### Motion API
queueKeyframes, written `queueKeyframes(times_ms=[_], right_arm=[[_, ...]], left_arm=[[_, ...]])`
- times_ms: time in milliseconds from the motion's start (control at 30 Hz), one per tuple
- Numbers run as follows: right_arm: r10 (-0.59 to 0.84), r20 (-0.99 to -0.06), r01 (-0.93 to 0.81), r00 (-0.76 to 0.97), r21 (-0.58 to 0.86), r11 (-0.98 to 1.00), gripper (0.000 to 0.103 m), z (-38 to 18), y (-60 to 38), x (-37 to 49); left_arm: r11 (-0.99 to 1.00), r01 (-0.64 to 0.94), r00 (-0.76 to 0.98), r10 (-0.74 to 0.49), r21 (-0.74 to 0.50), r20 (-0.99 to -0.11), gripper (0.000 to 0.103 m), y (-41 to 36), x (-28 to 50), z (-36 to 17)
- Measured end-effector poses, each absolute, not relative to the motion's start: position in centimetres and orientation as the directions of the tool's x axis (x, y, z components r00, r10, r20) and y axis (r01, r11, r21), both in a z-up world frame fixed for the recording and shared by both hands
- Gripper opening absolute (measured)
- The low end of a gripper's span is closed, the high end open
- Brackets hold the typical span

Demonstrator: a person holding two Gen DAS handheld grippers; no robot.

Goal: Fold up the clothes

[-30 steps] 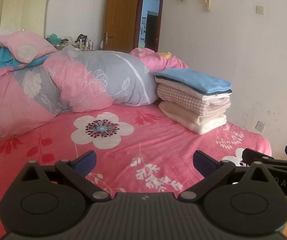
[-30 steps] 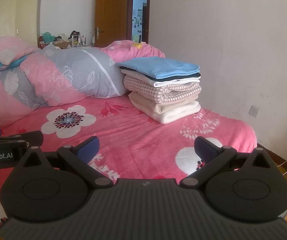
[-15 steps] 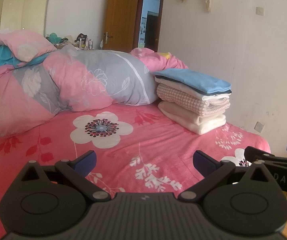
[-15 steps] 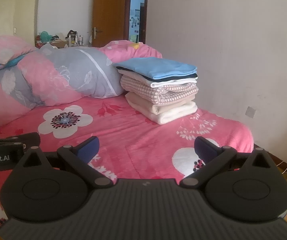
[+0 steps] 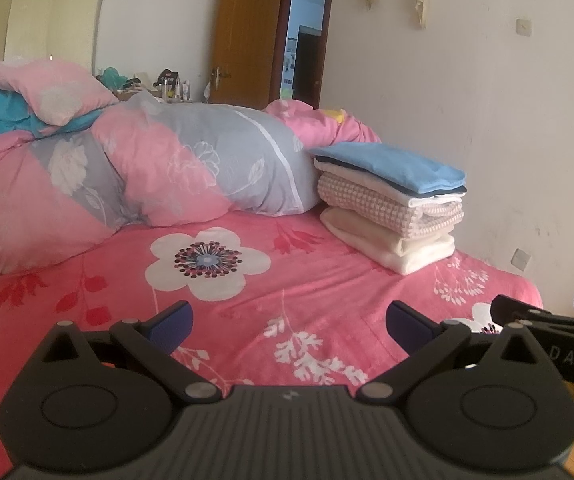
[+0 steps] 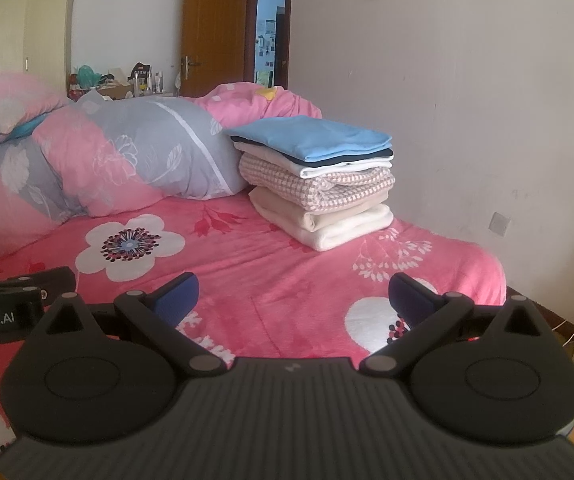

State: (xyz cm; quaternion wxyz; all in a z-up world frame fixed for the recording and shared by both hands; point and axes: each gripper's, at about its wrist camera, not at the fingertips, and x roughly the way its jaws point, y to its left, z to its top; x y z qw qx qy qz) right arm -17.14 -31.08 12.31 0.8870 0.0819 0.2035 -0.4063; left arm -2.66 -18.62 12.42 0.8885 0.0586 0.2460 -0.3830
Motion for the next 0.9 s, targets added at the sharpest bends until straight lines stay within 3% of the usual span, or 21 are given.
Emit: queueKeyframes(times_ms=[900], right_arm=[[-0.683,-0.431,0.750,0.590,-0.018,0.661,0.102,12.54,-31.15,-17.04]], left_arm=[[0.698,0.712,0.585,-0.654,-0.083,-0.481,0.103,-18.44,-2.79,12.67]])
